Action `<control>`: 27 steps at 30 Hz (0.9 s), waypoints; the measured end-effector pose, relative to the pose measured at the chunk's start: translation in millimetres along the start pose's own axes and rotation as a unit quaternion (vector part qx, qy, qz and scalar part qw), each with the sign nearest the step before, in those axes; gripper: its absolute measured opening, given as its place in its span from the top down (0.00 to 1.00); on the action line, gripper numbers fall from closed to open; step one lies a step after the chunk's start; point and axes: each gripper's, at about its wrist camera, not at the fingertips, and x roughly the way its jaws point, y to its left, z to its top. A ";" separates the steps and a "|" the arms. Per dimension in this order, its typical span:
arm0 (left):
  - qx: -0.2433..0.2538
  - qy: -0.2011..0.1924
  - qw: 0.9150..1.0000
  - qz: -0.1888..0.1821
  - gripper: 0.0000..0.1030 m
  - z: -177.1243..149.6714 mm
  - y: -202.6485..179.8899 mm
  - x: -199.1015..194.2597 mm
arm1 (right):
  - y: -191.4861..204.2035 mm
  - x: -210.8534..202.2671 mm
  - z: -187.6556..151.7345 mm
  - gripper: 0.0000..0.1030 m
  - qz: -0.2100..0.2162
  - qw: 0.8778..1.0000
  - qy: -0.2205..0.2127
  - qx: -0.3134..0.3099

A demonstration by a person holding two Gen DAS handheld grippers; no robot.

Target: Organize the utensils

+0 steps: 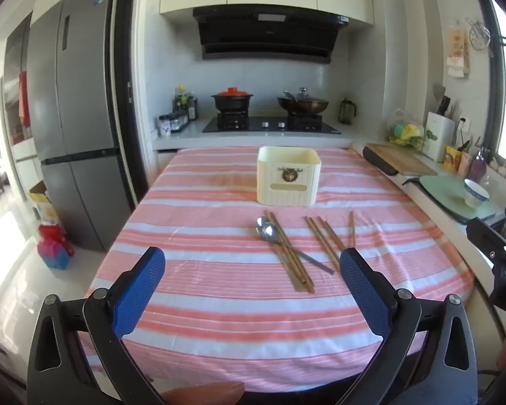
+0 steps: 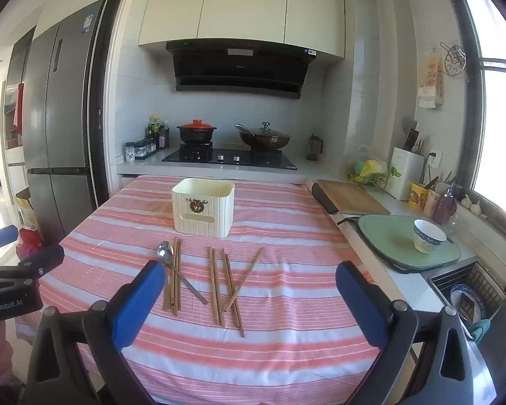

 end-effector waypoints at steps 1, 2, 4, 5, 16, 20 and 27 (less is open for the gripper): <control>0.001 0.000 1.000 0.001 0.00 -0.3 0.3 -0.2 | 0.1 0.0 -0.2 0.00 0.000 1.000 -0.001 0.000; 0.001 0.000 1.000 0.001 0.00 -0.6 0.7 -0.4 | 0.1 0.4 -0.2 0.00 0.000 1.000 0.001 0.000; 0.002 0.003 1.000 0.000 0.00 -0.2 0.1 0.5 | 0.0 0.7 -0.3 0.00 0.001 1.000 0.001 0.001; 0.003 0.003 1.000 0.000 0.00 -0.3 0.3 0.6 | 0.0 0.7 -0.4 0.00 0.002 1.000 0.002 0.001; 0.005 0.006 1.000 0.000 0.00 -7.3 1.2 4.6 | 1.2 3.3 -2.4 0.00 0.000 1.000 0.005 -0.002; 0.005 0.008 1.000 0.001 0.00 -7.5 -4.4 4.9 | 1.1 3.4 -2.1 0.00 0.001 1.000 0.006 -0.002; 0.004 0.009 1.000 0.000 0.00 -6.5 -3.0 4.8 | -0.5 4.9 -1.1 0.00 0.000 1.000 0.006 -0.002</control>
